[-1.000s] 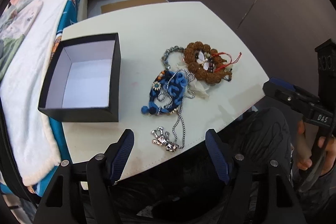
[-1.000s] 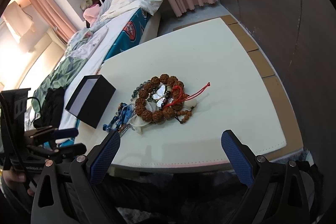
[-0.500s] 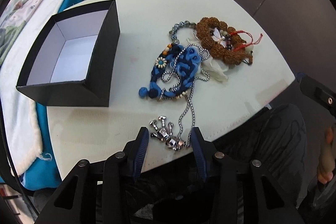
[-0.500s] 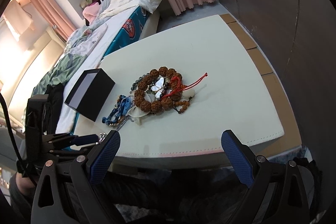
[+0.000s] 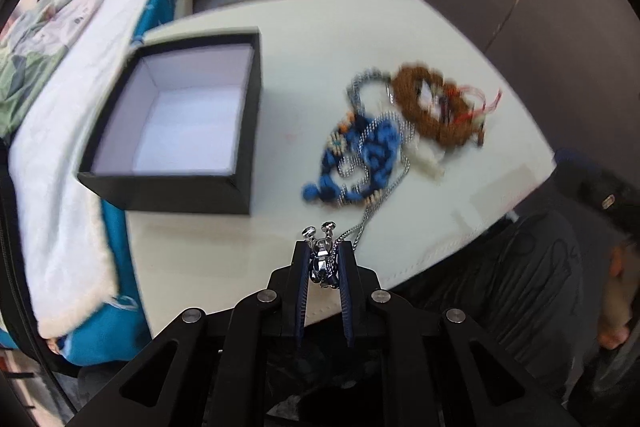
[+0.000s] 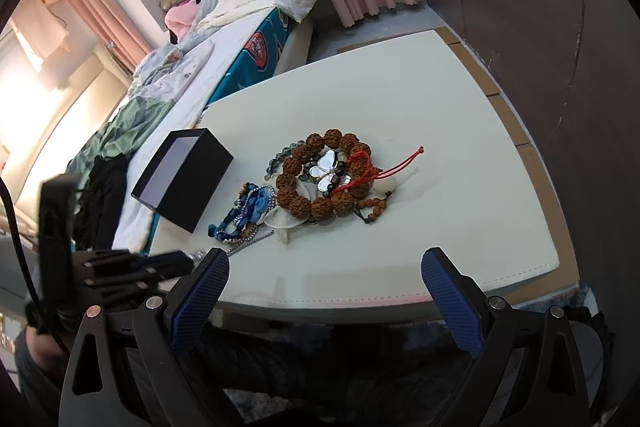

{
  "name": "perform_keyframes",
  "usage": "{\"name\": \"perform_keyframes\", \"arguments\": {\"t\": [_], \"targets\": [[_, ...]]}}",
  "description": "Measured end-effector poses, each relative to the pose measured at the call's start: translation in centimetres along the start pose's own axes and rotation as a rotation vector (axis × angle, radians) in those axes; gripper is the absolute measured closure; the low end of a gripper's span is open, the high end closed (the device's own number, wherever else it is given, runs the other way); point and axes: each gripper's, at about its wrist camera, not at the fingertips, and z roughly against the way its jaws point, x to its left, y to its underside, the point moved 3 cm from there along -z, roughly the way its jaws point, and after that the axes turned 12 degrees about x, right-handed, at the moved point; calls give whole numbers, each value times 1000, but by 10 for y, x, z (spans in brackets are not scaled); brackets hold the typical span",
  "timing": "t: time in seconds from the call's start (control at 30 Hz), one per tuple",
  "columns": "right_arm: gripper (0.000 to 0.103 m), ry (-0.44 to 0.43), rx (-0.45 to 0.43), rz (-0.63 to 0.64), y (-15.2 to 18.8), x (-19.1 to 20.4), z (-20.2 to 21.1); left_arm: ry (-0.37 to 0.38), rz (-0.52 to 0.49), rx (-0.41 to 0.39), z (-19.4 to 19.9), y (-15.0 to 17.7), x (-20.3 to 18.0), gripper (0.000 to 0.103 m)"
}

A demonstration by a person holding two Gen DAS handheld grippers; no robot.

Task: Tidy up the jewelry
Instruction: 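Carry the silver chain with the left tool over the black box, then lower the silver chain into the box with the left tool while the right tool grasps the blue beaded necklace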

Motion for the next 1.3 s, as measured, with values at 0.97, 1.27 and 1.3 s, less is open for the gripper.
{"name": "perform_keyframes", "arguments": {"t": [0.97,1.27,1.3], "targets": [[40,-157,100,9,-28,41,-31,-51,-36,-449,210,-45,9,89],[60,-233,228,-51,-31,61,-80,-81,-49,-523,244,-55,14,89],[60,-229,238,-58,-32,64,-85,-86,-53,-531,248,-56,14,89]]}}
